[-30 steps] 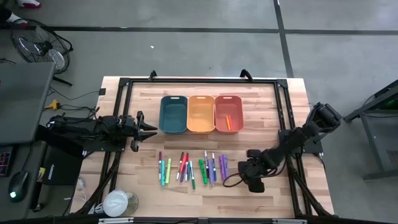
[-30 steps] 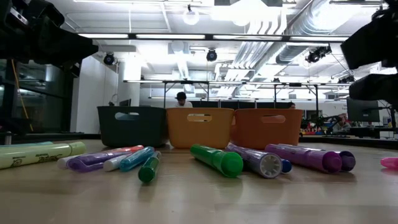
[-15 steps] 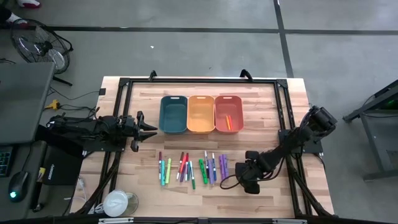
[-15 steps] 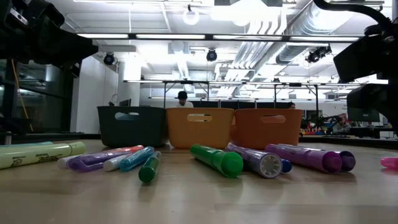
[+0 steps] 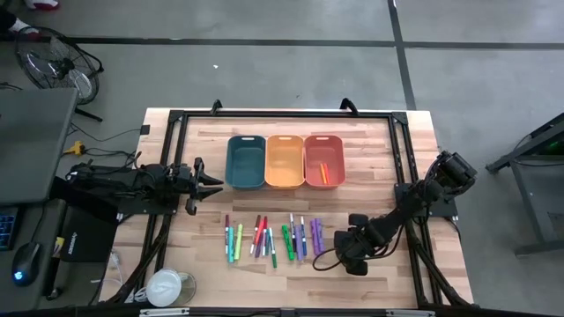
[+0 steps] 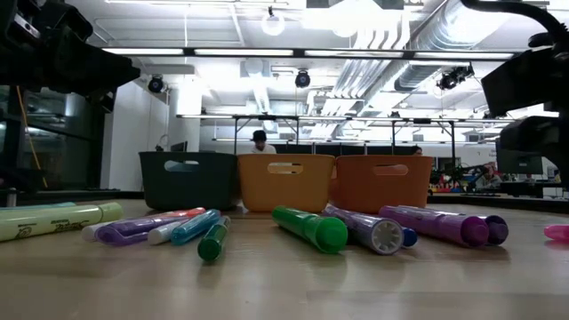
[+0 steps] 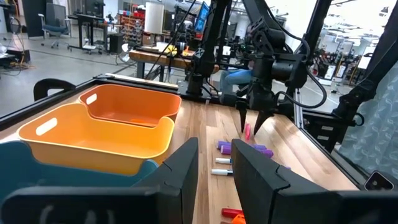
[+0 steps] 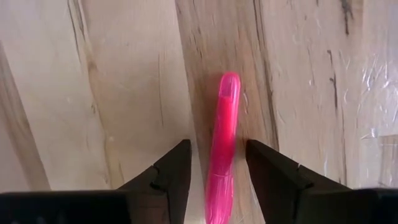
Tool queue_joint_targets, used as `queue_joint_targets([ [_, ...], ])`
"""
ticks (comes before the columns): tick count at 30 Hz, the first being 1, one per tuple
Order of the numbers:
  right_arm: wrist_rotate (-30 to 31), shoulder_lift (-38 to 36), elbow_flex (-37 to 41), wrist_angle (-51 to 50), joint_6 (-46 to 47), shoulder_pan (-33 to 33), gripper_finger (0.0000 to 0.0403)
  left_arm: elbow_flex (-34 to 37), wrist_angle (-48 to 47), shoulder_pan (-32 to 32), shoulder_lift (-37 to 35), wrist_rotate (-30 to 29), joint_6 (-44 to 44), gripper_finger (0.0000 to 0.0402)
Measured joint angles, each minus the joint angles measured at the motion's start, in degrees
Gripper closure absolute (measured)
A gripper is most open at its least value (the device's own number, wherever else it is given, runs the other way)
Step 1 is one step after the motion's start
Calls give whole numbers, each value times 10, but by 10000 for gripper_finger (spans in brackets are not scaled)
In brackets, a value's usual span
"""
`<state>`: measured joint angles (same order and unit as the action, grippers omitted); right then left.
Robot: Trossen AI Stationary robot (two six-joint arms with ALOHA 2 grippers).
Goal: Pick & Place Markers
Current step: Put the pink pen into the orange bin
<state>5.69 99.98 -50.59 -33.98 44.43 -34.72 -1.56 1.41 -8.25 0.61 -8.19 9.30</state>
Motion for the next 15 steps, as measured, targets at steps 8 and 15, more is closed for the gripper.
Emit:
queue_joint_targets([
  [8, 10, 0, 1, -1, 6, 0, 289, 0, 0, 0, 0, 0, 0, 308],
  [15, 13, 0, 1, 1, 6, 2, 361, 0, -1, 0, 0, 0, 0, 308],
])
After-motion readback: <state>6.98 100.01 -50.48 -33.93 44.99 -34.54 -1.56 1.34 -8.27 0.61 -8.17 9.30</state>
